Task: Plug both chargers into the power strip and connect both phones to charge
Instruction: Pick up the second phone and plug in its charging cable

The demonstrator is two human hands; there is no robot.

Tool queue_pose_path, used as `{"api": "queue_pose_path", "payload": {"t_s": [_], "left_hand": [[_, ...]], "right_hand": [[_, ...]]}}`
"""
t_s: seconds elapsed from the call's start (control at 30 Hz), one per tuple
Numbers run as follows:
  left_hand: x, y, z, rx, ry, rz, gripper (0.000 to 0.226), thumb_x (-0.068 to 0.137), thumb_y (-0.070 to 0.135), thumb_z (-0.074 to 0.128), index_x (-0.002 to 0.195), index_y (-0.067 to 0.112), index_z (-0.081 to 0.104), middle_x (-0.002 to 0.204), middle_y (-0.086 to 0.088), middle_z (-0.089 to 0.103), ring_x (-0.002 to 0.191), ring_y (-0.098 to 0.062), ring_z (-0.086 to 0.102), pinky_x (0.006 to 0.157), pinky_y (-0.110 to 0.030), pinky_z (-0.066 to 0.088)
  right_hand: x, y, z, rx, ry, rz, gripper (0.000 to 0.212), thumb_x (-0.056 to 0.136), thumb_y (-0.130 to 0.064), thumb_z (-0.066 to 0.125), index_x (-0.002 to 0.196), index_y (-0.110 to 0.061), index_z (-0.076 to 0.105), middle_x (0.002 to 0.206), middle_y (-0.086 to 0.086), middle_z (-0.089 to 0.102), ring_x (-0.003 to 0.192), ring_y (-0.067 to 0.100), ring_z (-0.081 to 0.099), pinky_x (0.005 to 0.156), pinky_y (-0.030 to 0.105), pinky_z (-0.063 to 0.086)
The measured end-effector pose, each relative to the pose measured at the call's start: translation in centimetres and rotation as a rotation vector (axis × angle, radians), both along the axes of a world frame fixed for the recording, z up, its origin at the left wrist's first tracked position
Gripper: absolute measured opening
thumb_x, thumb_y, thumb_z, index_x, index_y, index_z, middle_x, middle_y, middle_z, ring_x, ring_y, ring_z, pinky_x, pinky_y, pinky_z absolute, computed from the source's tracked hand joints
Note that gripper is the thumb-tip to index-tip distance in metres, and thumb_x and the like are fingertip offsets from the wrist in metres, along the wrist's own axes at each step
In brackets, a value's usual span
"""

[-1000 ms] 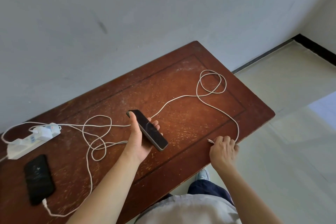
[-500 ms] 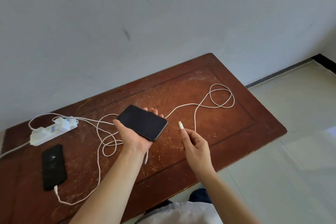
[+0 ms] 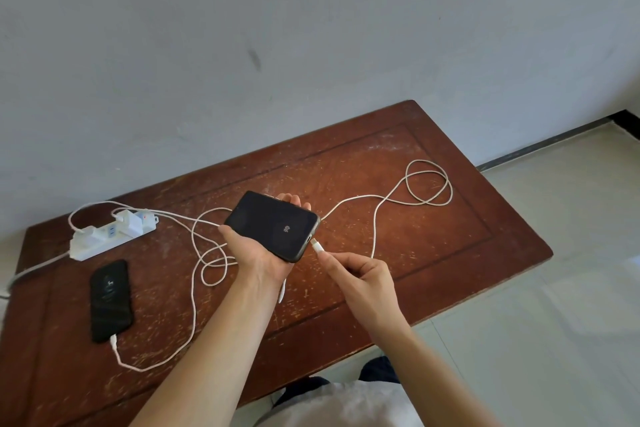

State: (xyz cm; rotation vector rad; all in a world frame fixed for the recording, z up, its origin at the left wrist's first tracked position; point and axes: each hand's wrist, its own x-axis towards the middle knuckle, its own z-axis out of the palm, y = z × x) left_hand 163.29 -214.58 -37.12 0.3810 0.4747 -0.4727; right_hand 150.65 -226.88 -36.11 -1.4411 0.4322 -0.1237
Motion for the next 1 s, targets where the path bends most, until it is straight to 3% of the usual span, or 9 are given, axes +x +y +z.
{"api": "queue_pose_path", "payload": {"t_s": [0.23, 0.33, 0.53, 0.77, 1.0], "left_hand": [[0.2, -0.1, 0.3, 0.075, -0.053, -0.018, 0.094, 0.087, 0.082, 0.027, 0.095, 0.006, 0.081, 0.104, -0.015, 0.075, 0.098, -0.034, 0.074, 0.077, -0.048, 0.061], [0.5, 0.2, 0.4, 0.121, -0.088, -0.085, 0.091, 0.086, 0.084, 0.029, 0.101, 0.01, 0.08, 0.107, -0.012, 0.076, 0.103, -0.032, 0.072, 0.079, -0.047, 0.06], [1.4, 0.6, 0.3, 0.255, -0.122, -0.13, 0.085, 0.084, 0.085, 0.032, 0.111, 0.019, 0.078, 0.119, -0.013, 0.074, 0.107, -0.033, 0.072, 0.079, -0.048, 0.059], [2.2, 0.5, 0.6, 0.257, -0.196, -0.19, 0.095, 0.081, 0.088, 0.026, 0.113, 0.014, 0.076, 0.115, -0.013, 0.075, 0.113, -0.033, 0.069, 0.085, -0.048, 0.058], [2.8, 0.5, -0.2, 0.224, -0.206, -0.219, 0.099, 0.076, 0.091, 0.029, 0.121, 0.013, 0.071, 0.12, -0.014, 0.073, 0.117, -0.035, 0.066, 0.09, -0.051, 0.055]], "right_hand": [[0.3, -0.4, 0.7, -0.007, 0.034, 0.032, 0.019, 0.088, -0.043, 0.075, 0.079, -0.03, 0.083, 0.055, 0.002, 0.056, 0.049, 0.011, 0.041, 0.045, 0.018, 0.034], [0.4, -1.0, 1.2, -0.018, 0.072, 0.078, 0.02, 0.087, -0.046, 0.075, 0.078, -0.03, 0.083, 0.062, 0.009, 0.06, 0.055, 0.016, 0.045, 0.049, 0.017, 0.038], [1.1, -1.7, 1.6, -0.02, 0.099, 0.116, 0.022, 0.087, -0.045, 0.076, 0.075, -0.028, 0.083, 0.06, 0.004, 0.064, 0.055, 0.014, 0.049, 0.049, 0.017, 0.04], [1.2, -1.9, 1.3, -0.092, 0.131, 0.095, 0.03, 0.083, -0.053, 0.074, 0.071, -0.027, 0.08, 0.058, -0.003, 0.07, 0.045, 0.004, 0.05, 0.044, 0.012, 0.039], [1.1, -2.1, 1.3, -0.002, 0.148, 0.129, 0.017, 0.088, -0.046, 0.073, 0.081, -0.033, 0.082, 0.078, 0.015, 0.072, 0.066, 0.016, 0.054, 0.057, 0.02, 0.042]]}}
